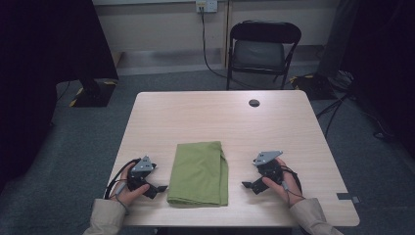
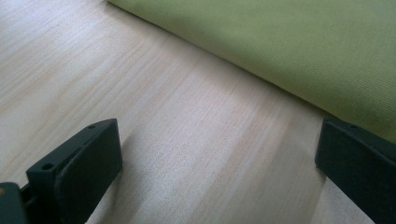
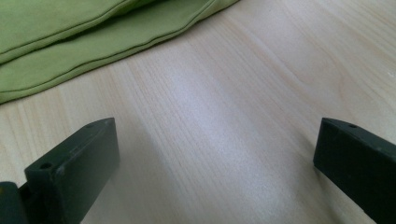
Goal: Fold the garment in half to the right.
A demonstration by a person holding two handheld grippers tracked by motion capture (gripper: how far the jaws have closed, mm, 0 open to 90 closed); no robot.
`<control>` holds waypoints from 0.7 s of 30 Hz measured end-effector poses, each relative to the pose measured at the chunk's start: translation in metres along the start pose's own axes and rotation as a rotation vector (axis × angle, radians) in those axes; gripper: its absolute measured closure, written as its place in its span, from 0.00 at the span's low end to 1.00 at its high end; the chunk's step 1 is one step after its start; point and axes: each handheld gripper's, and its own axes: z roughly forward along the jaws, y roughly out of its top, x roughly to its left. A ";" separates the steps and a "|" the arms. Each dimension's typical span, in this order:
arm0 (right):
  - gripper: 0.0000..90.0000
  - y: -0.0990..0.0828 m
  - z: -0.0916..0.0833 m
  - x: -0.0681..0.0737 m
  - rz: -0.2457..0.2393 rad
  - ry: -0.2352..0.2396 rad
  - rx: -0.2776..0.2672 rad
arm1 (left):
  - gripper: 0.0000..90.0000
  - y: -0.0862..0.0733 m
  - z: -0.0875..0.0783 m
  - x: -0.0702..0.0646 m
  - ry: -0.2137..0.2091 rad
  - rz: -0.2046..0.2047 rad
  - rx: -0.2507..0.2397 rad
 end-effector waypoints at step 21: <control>0.00 -0.011 -0.011 -0.003 0.011 -0.011 0.000 | 0.00 0.000 0.000 0.000 0.000 0.000 0.000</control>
